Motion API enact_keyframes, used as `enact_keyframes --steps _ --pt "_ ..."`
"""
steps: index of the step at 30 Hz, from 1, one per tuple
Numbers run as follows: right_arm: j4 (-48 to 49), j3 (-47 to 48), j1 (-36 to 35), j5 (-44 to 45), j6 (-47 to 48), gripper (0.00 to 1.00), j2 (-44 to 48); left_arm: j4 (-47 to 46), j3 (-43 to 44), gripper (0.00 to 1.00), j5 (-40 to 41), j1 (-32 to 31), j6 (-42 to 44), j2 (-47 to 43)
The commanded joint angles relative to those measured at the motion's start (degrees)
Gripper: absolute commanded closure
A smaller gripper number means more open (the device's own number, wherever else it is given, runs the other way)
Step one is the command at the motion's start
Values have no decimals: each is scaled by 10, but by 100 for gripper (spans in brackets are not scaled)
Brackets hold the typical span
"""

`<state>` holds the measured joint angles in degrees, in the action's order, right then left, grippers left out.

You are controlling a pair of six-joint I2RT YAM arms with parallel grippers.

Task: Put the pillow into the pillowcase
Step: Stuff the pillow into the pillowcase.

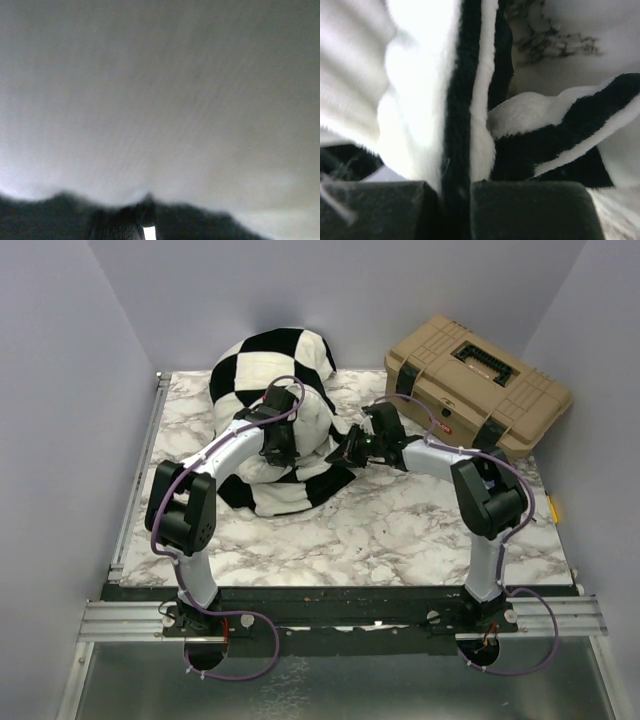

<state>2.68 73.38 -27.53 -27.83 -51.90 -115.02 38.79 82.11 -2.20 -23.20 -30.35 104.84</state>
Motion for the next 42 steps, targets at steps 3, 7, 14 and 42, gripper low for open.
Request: enact_keyframes --steps 3,7,14,42 --pt "-55 -57 9 -71 95 100 95 -39 59 100 45 43 5 28" --pt "-104 -86 8 -120 102 100 138 -39 88 100 42 37 12 49" --pt "-106 -127 8 -237 103 100 225 -39 107 100 88 -15 63 92" --pt "-149 -3 5 -151 43 49 165 -42 53 100 84 -55 46 101"
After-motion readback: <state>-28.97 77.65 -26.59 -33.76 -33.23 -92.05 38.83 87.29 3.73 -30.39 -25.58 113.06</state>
